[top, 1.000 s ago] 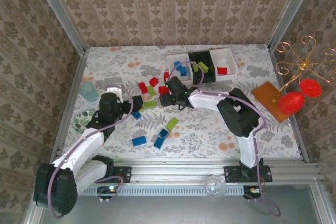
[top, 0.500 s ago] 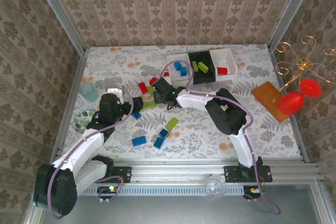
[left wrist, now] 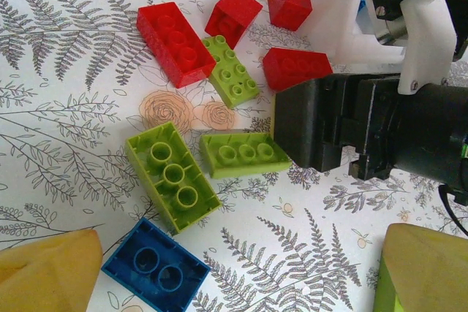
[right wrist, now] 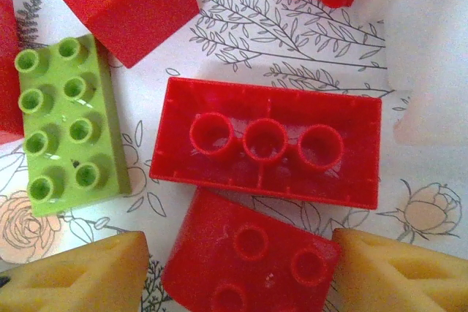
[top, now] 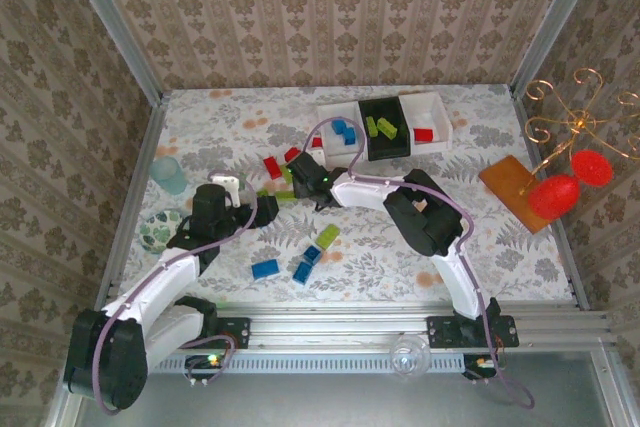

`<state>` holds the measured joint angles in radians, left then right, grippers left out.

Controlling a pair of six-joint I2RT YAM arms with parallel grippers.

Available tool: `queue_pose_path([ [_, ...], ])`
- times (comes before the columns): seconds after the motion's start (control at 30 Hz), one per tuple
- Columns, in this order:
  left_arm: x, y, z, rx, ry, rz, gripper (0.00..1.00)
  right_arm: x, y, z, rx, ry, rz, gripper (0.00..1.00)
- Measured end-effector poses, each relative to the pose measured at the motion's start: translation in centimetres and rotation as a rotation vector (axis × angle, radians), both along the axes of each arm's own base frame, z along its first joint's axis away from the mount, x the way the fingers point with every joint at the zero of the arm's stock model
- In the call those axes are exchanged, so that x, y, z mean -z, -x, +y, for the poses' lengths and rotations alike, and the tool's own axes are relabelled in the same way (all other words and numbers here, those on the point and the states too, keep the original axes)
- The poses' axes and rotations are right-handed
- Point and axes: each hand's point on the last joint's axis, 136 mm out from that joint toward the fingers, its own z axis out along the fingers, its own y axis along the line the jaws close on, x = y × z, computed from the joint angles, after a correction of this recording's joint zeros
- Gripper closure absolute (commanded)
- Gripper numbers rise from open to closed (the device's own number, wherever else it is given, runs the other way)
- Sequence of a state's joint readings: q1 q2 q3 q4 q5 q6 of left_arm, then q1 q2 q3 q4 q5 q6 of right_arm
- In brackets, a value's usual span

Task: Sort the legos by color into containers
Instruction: Pick up the lego from the center of the table.

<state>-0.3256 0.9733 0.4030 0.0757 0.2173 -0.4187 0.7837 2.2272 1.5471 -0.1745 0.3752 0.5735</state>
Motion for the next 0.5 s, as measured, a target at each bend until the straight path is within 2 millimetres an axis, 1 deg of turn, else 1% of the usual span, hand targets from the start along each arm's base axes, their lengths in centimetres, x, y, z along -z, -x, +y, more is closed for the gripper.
queue_pose_path([
  [0.1,0.0,0.0,0.0,-0.001,0.0,-0.001,0.0,0.0,-0.2,0.0,0.011,-0.011,-0.003,0.33],
  [0.17,0.0,0.0,0.0,-0.003,-0.001,-0.001,0.0,0.1,-0.4,0.0,0.017,-0.012,-0.005,0.35],
  [0.43,0.1,0.0,0.1,-0.006,-0.005,0.001,0.0,-0.1,-1.1,-0.2,0.038,-0.037,-0.033,0.53],
  [0.5,0.1,0.0,0.1,-0.006,-0.005,0.001,0.0,-0.2,-1.0,-0.5,0.029,-0.058,-0.041,0.56],
])
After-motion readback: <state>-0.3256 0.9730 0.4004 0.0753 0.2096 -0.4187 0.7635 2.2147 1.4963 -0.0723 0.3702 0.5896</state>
